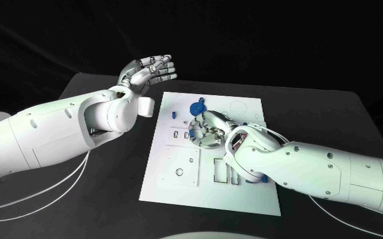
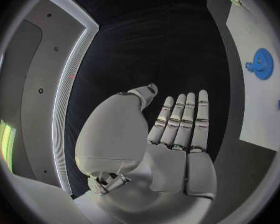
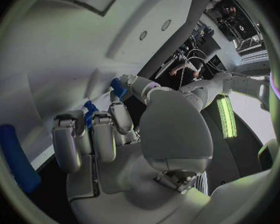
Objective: Assemble the parts on the task board
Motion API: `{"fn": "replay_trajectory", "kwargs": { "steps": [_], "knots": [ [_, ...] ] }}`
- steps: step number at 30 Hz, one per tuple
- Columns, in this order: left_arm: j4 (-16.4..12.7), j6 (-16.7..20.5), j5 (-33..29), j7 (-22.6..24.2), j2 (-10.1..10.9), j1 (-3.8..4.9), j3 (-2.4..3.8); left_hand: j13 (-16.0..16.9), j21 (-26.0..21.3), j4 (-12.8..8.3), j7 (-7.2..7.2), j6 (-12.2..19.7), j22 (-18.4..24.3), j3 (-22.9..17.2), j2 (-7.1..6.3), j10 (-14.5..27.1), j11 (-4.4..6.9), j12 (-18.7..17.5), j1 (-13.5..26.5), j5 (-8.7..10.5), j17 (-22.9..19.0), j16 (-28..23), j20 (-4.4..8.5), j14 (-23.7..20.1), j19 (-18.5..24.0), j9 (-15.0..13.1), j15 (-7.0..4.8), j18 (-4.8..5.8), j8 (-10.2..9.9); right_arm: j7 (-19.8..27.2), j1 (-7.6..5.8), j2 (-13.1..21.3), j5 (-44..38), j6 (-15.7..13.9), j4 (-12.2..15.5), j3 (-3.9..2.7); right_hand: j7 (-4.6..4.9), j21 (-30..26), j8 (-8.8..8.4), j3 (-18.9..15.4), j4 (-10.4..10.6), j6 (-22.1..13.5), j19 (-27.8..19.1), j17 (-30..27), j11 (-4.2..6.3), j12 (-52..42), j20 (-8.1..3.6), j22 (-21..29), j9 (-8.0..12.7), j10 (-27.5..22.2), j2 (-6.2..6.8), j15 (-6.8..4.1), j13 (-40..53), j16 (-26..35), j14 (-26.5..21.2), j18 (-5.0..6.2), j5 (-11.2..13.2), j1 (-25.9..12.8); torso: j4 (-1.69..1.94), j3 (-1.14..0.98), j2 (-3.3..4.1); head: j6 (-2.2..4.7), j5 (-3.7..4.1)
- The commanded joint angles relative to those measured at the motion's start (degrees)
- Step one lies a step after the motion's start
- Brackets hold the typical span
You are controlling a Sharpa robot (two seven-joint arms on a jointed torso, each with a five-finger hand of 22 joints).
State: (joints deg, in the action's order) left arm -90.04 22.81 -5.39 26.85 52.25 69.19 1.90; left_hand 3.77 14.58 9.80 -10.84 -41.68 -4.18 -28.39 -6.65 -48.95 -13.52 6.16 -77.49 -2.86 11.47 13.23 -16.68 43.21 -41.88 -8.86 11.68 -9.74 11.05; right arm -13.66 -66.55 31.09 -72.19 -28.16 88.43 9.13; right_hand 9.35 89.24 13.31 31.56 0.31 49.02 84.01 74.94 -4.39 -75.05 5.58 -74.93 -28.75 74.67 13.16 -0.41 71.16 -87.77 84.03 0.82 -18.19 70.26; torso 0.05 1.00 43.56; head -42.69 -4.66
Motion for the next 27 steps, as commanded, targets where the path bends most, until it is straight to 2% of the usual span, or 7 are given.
{"fn": "replay_trajectory", "kwargs": {
  "steps": [1, 11, 17, 20, 21, 23, 27],
  "knots": [
    [-0.1, -1.1, -0.1, 0.3, 0.0, 0.02, 0.03, 0.0, -0.3, -0.1, -5.53, 0.4, 0.1, -0.3, 0.0, 0.3, -0.08, -0.2, 0.4, -0.14, 0.1, -0.2, 0.1, -0.3, 0.3, 0.1, 0.0, 0.4, -0.1, 0.8, 0.07, 0.1, -0.4, -1.3, 0.3, 0.0, 0.12, -0.4, -0.33, -0.5, -0.1, -0.6, 5.1, 8.2, -0.08, 0.3, 0.41, -13.7, 0.2, -0.5, 0.73, 0.52, -0.3, 0.3, 4.4, -0.41, -0.1, 0.1, 0.0, 0.0, -0.01, -0.03, 0.01],
    [-0.1, -1.1, 0.0, 0.3, 0.0, 0.02, 0.03, 0.0, -0.3, -0.1, -5.53, 0.4, 0.1, -0.3, 0.0, 0.3, -0.08, -0.2, 0.4, -0.14, 0.1, -0.2, 0.1, -0.3, 0.3, 0.1, 0.0, 0.4, -0.1, 1.9, 0.37, 1.3, 0.1, -3.7, 1.9, 0.0, 0.62, -0.8, -1.98, -3.7, 0.9, -3.1, 4.9, 7.8, -0.6, 0.7, 0.9, -13.4, 1.2, -1.1, 1.52, 0.99, -0.9, 0.5, 4.2, -0.3, -0.2, -0.2, 0.01, 0.0, -0.02, -0.09, 0.01],
    [0.2, -1.0, 1.8, -1.4, 0.1, 0.02, 0.03, 0.0, -0.2, -0.3, -5.57, 0.5, 0.0, -0.5, -0.13, 0.3, -0.07, -0.2, 0.6, -0.14, 0.3, 0.0, 0.14, 0.2, 0.0, 0.1, -0.11, 0.29, 0.0, 8.3, 0.04, 3.4, 4.6, -9.2, 4.9, -0.37, 0.89, -1.0, -2.68, -6.0, 1.3, -3.9, 4.8, 7.4, -0.83, 0.5, 1.12, -13.2, 1.8, -1.1, 0.27, 1.21, -0.8, 0.7, 4.1, -0.23, -0.4, 1.5, -0.15, -0.03, -0.35, 0.14, 0.09],
    [0.5, -1.4, 4.7, -3.8, 0.1, 0.02, 0.03, 0.1, 1.4, -0.6, -5.41, -0.3, -0.5, -0.9, -0.27, -0.4, 0.3, 0.1, 1.2, -0.15, 1.7, 2.5, 0.29, 3.7, -2.6, -0.1, -0.98, -0.51, 0.3, 12.0, -0.84, 4.8, 9.4, -9.8, 6.3, -0.72, 0.97, -1.8, -2.62, -5.4, 1.3, -3.7, 4.2, 6.7, -0.88, 0.7, 1.16, -12.3, 2.0, -1.3, -0.64, 1.24, -1.0, 1.0, 4.0, 0.04, -0.5, 2.3, -0.13, 0.01, -0.54, 0.39, 0.3],
    [0.6, -2.0, 6.3, -5.1, 0.1, 0.02, 0.03, 1.1, 4.3, -0.4, -4.53, -2.5, -1.7, -0.7, -0.49, -4.8, 1.63, 2.9, 1.9, -0.11, 3.9, 7.2, 1.45, 9.9, -6.8, -0.7, -2.76, -0.92, 1.5, 12.9, -1.35, 5.3, 11.9, -9.5, 6.8, -0.88, 0.96, -2.0, -2.51, -5.3, 1.4, -3.5, 4.1, 6.6, -0.88, 0.8, 1.17, -12.1, 2.0, -1.4, -0.79, 1.24, -1.1, 1.0, 3.9, 0.11, -0.4, 2.4, -0.15, 0.0, -0.71, 0.46, 0.32],
    [0.8, -3.2, 10.0, -8.0, 0.2, 0.03, 0.03, 3.0, 9.3, -0.2, -2.5, -6.0, -4.1, -0.6, -0.82, -11.1, 4.3, 7.5, 2.7, -0.38, 8.0, 15.2, 4.34, 17.3, -13.3, -1.9, -5.76, -0.88, 4.3, 13.8, -2.57, 6.6, 17.3, -8.6, 7.6, -1.14, 0.93, -2.6, -2.14, -4.9, 1.8, -2.8, 3.6, 6.4, -0.87, 0.9, 1.18, -11.5, 1.9, -1.7, -1.23, 1.23, -1.3, 1.2, 3.9, 0.31, -0.4, 2.2, -0.21, -0.08, -1.01, 0.37, 0.24],
    [1.0, -8.5, 18.3, -16.6, 0.6, 0.09, 0.04, 9.1, 18.3, -1.2, 0.6, -9.4, -8.9, 0.3, -1.05, -18.4, 8.01, 17.9, 2.7, -0.27, 16.6, 30.9, 8.25, 23.6, -19.7, -4.9, -9.62, -0.83, 9.3, 14.4, -5.22, 9.4, 25.5, -5.9, 8.3, -1.47, 0.82, -2.6, -1.46, -4.5, 2.1, -2.0, 3.7, 6.5, -0.76, 0.6, 1.13, -11.5, 1.8, -1.5, -1.53, 1.15, -1.1, 1.1, 3.9, 0.3, -0.3, 2.2, -0.22, -0.27, -1.75, 0.4, 0.22]
  ]
}}
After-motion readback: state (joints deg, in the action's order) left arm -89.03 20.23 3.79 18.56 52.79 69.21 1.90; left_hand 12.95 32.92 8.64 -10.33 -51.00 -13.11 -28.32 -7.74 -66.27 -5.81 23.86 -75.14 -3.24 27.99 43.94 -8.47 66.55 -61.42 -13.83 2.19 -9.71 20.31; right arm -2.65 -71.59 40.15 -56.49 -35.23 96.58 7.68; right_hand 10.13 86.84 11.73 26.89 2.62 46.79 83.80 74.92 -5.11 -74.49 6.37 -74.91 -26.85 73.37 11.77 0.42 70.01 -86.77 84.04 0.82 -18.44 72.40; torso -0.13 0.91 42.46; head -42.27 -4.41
